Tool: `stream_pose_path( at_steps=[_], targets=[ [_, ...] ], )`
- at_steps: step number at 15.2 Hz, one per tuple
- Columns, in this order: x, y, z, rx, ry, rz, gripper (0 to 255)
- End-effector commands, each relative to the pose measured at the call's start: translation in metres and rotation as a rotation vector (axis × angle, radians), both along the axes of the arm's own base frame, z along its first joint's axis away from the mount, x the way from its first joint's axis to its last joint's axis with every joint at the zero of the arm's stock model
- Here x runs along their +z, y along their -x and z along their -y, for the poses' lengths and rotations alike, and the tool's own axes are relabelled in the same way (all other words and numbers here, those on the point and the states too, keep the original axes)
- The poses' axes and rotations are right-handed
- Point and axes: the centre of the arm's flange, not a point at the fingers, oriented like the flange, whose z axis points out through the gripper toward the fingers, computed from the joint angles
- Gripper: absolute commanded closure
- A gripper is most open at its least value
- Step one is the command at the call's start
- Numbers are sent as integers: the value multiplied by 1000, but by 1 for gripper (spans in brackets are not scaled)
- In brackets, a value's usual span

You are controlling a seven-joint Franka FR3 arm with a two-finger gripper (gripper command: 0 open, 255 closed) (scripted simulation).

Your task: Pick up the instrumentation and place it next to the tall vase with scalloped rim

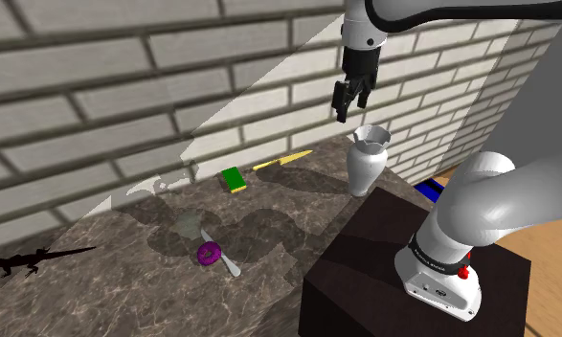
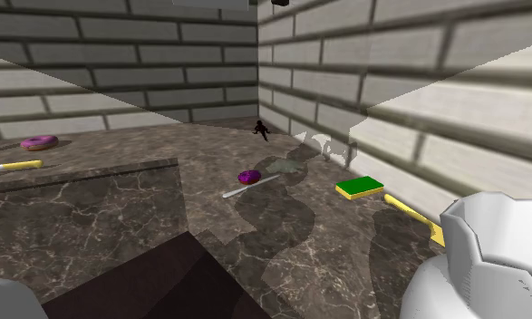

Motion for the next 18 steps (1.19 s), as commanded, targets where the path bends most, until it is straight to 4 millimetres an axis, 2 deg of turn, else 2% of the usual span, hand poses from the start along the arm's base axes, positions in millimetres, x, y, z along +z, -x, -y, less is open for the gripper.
stream_pose_path(
  at_steps=[1,18],
  targets=[
    [0,0,0,0,0,0,0],
    [-151,-68,-160,-20,50,-3,0]
  ],
)
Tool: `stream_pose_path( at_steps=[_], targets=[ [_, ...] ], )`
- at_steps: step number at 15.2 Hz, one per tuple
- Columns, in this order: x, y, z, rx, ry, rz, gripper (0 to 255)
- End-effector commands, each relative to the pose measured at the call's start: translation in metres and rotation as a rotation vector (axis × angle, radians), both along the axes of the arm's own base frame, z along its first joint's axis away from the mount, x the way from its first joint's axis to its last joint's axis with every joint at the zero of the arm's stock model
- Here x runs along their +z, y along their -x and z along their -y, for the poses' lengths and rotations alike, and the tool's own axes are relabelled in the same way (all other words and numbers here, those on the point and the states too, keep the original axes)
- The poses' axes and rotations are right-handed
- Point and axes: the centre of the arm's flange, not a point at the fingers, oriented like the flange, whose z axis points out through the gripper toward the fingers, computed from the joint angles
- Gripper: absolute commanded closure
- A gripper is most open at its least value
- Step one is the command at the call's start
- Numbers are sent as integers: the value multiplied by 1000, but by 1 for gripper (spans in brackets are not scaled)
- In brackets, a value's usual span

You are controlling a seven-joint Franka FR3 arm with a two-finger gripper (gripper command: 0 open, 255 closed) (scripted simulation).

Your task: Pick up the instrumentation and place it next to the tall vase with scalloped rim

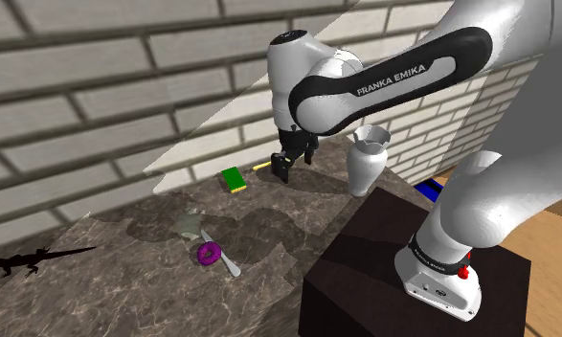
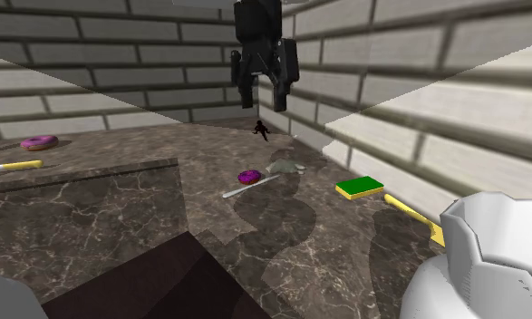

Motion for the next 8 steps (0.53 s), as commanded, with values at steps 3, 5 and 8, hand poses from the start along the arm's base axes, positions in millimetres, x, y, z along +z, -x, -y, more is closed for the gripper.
stream_pose_path(
  at_steps=[3,5,8],
  targets=[
    [-37,-17,-39,-5,10,1,0],
    [-56,-25,-57,-7,16,1,0],
    [-83,-37,-83,-11,25,0,0]
  ],
)
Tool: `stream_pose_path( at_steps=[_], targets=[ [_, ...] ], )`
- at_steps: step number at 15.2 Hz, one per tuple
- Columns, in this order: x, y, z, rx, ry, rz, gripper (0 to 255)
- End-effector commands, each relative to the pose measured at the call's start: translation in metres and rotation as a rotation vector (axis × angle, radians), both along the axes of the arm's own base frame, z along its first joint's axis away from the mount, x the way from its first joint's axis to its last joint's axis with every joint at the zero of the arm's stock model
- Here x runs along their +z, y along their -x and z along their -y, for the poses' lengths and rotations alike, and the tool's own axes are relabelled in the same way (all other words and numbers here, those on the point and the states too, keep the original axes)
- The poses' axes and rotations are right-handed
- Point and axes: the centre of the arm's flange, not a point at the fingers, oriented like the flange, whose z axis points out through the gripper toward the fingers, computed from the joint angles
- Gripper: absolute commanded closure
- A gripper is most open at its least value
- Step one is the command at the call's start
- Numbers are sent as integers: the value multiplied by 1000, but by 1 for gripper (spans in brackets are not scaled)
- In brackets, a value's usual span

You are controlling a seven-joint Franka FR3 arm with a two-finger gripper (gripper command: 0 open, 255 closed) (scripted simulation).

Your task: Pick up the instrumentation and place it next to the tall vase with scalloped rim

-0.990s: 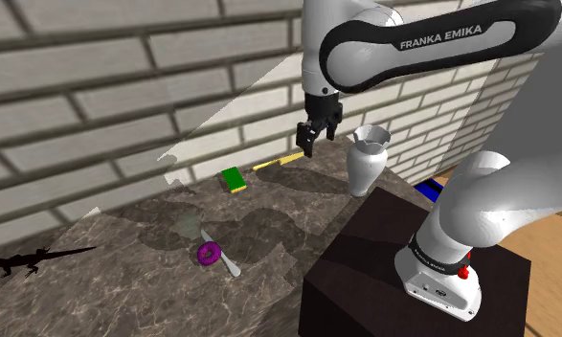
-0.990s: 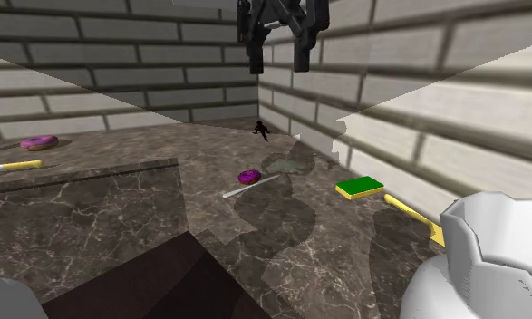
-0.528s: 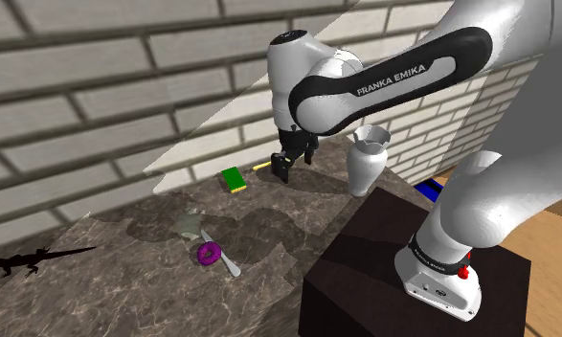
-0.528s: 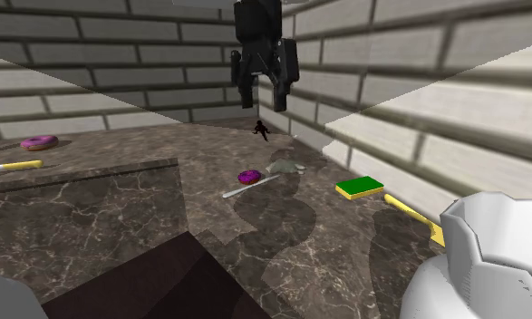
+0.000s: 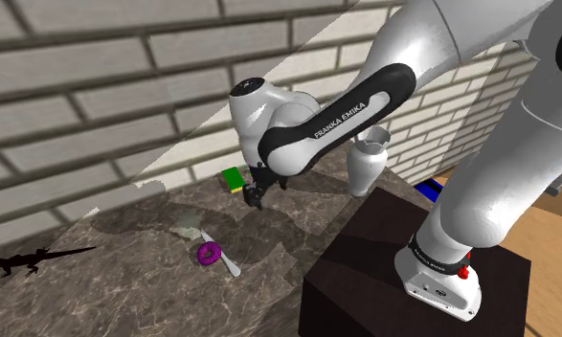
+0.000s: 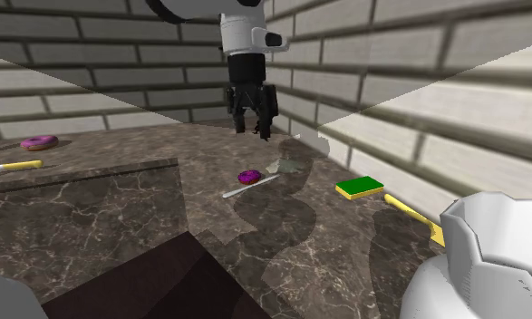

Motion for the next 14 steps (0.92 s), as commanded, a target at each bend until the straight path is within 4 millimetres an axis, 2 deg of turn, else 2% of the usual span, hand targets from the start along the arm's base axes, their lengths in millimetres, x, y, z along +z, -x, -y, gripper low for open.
stream_pose_path(
  at_steps=[1,14],
  targets=[
    [-20,-8,-19,-3,4,0,0],
    [-145,-62,-131,-18,42,-2,0]
  ],
)
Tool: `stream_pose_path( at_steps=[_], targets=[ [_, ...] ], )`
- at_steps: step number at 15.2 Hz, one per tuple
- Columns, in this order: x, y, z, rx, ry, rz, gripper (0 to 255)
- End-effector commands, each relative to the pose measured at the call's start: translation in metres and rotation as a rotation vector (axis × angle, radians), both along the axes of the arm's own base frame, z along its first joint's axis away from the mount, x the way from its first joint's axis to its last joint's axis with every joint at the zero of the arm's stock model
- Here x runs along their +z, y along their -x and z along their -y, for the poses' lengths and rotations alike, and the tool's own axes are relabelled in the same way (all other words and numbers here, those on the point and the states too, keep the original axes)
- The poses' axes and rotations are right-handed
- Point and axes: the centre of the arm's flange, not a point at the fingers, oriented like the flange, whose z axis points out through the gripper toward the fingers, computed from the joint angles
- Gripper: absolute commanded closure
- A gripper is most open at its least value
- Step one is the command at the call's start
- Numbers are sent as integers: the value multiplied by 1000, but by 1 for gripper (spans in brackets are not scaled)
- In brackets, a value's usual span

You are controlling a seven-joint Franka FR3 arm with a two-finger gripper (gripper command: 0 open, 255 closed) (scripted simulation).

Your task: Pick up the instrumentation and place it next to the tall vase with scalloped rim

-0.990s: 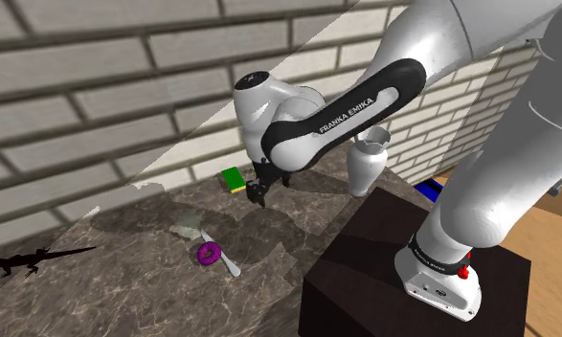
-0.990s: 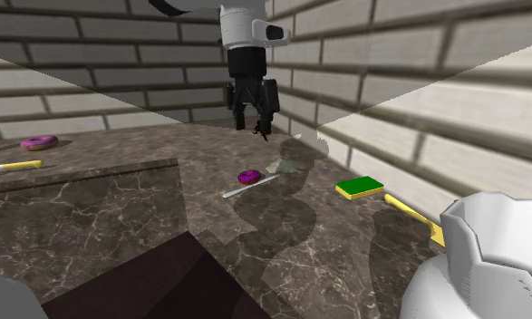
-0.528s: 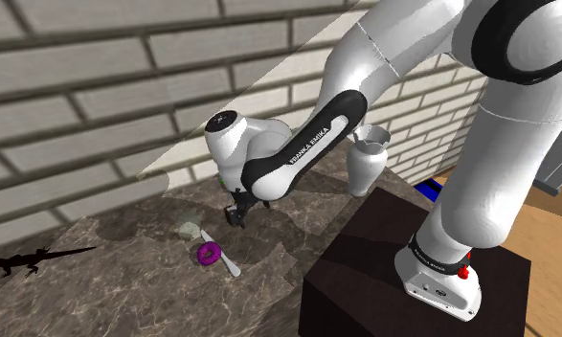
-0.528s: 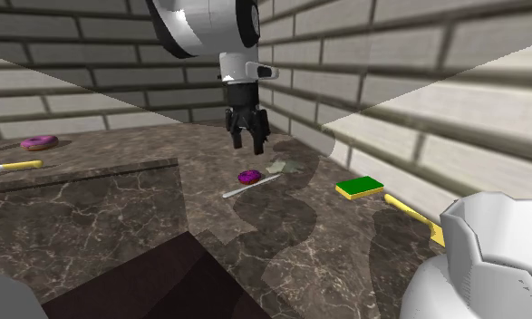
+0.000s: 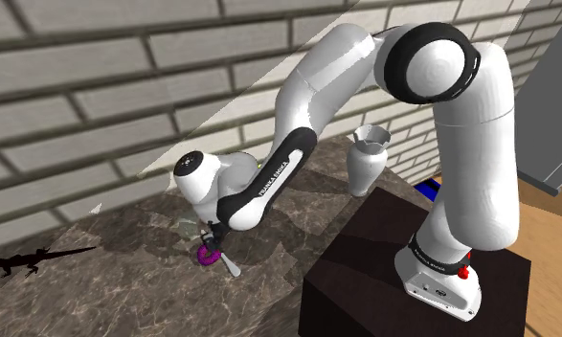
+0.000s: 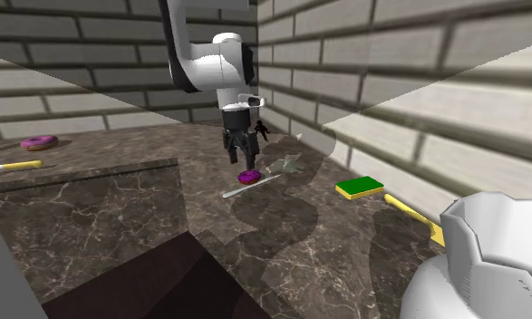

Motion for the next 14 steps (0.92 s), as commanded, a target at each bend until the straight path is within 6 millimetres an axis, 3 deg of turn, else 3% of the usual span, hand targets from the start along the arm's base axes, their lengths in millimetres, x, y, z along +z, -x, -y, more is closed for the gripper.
stream_pose_path(
  at_steps=[1,5,14],
  targets=[
    [-20,-8,-16,-3,7,-1,0],
    [-55,-24,-46,-7,18,-1,0],
    [-95,-22,-40,-7,18,-1,0]
  ],
)
